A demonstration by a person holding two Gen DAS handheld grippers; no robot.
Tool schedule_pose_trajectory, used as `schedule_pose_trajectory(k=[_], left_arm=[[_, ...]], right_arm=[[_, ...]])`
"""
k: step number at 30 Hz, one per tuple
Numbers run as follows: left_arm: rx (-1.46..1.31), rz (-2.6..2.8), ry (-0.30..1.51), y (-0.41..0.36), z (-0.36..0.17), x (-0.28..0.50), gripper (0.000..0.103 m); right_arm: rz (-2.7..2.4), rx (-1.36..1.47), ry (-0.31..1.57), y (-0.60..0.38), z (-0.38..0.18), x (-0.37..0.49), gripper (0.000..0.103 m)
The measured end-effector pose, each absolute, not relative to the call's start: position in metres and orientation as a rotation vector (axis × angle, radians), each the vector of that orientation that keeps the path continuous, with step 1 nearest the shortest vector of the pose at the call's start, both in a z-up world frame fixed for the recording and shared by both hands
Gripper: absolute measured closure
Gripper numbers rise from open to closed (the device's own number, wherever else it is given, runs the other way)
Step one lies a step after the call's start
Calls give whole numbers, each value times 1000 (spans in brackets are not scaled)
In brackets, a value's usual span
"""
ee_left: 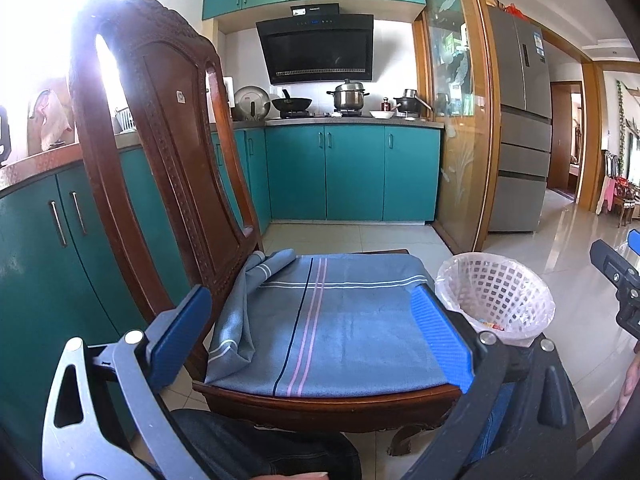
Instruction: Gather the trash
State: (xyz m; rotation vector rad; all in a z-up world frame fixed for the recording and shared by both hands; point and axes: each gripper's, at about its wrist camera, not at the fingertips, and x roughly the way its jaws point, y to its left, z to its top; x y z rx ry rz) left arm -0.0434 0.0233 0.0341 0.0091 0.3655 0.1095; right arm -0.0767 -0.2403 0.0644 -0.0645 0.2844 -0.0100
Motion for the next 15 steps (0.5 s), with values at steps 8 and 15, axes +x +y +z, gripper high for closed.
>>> schedule_pose_trajectory(k=[8,15], left_arm=[[13,107,375,22,33,-42,3],[16,106,377,20,33,-41,3]], right_arm=[[-5,-64,298,-240,62,-74,3],[-3,-63,303,-240,61,-74,3]])
